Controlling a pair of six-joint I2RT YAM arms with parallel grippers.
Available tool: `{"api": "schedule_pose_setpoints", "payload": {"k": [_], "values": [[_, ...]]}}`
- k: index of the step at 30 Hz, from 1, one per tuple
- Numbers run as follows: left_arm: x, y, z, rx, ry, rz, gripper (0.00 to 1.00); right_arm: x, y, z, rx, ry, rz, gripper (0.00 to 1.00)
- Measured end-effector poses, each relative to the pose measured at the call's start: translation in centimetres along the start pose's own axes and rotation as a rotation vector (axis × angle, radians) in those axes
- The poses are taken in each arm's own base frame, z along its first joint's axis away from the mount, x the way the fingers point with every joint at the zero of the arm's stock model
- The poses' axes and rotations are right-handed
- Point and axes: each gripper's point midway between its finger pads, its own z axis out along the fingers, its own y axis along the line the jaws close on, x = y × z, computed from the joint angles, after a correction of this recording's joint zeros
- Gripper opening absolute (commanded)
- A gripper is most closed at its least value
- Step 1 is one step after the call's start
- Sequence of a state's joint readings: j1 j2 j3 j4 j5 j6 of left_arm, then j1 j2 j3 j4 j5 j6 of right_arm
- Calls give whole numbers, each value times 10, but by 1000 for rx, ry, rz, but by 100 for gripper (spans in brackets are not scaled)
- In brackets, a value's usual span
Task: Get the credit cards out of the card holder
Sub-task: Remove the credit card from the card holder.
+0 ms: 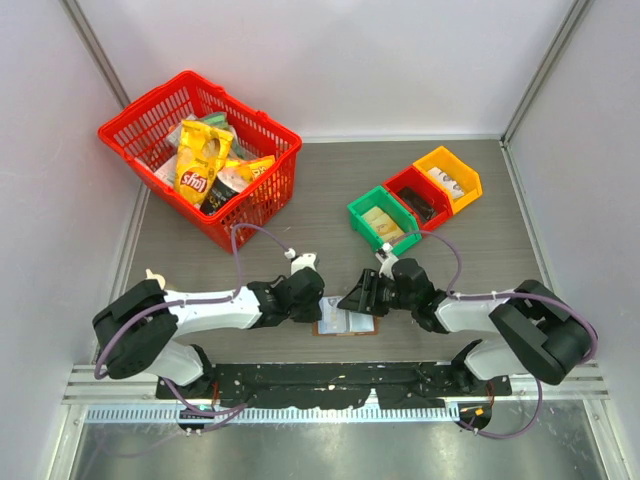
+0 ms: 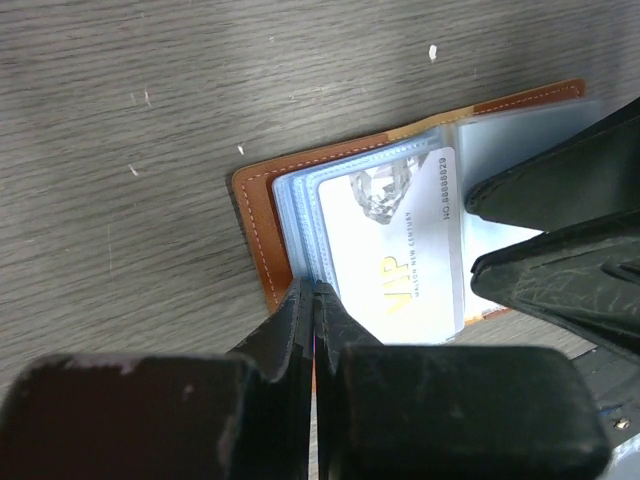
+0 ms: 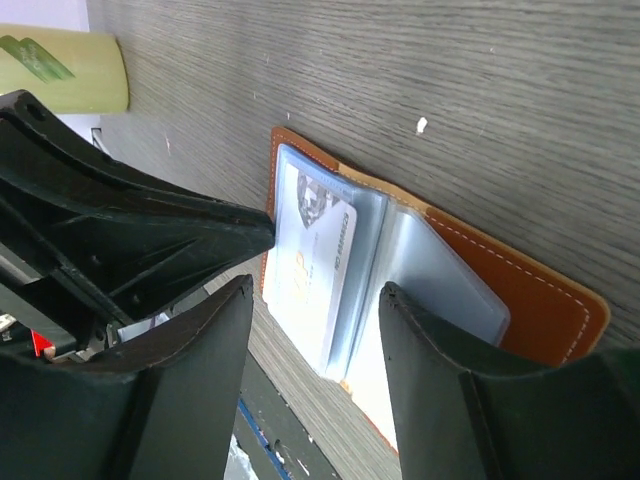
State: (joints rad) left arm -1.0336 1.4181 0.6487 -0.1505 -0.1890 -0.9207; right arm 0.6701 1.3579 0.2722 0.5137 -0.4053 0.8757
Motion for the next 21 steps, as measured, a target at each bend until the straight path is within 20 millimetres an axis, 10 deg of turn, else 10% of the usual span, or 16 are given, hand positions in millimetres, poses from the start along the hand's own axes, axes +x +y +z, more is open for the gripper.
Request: {"api": "schedule_pose_setpoints", "payload": {"k": [21], "values": [[1, -3, 8, 6, 0, -22, 0, -3, 28, 7, -126, -3, -12, 40]]}}
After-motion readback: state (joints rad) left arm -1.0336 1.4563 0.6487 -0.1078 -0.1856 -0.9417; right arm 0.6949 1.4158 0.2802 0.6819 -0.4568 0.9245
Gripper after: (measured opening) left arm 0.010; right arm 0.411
